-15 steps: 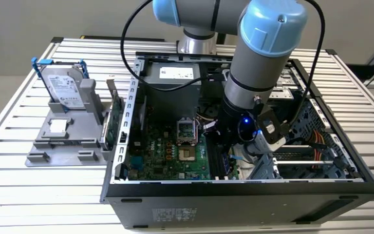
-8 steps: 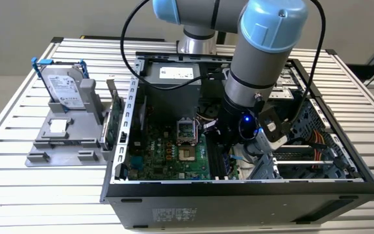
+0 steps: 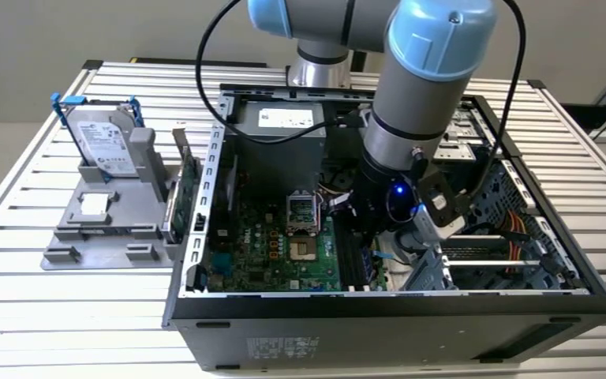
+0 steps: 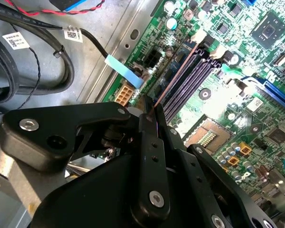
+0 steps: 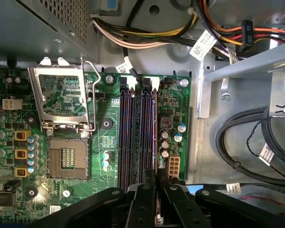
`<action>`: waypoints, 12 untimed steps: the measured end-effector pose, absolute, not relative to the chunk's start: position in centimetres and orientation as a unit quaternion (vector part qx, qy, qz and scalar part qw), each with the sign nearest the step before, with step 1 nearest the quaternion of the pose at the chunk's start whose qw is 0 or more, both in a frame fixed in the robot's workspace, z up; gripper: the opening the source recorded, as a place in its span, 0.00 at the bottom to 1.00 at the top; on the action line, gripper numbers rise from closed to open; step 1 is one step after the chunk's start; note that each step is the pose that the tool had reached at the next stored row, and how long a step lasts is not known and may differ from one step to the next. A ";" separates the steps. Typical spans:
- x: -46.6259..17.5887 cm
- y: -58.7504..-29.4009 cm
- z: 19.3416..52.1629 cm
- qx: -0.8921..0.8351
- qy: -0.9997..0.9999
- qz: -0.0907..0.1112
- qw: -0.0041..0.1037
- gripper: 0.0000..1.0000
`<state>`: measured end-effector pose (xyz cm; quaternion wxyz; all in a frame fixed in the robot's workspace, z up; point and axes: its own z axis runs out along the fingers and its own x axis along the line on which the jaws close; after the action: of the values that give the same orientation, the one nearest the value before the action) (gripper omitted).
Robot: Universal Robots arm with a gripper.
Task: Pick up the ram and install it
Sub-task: 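Insert the ram into the slot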
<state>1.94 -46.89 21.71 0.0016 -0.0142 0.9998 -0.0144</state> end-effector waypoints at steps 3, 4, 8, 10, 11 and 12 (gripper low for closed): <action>1.9 -46.8 21.7 -0.014 1.000 -0.016 0.002 0.00; 1.9 -46.8 21.7 -0.014 1.000 -0.016 0.002 0.00; 1.7 -46.8 21.7 -0.012 1.000 -0.017 0.003 0.00; 1.7 -46.8 21.8 -0.011 1.000 -0.017 0.003 0.00; 1.6 -46.8 21.8 -0.010 1.000 -0.017 0.003 0.00; 1.6 -46.8 21.8 -0.009 1.000 -0.017 0.003 0.00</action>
<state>1.60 -46.76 21.75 0.0034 -0.0089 0.9998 -0.0168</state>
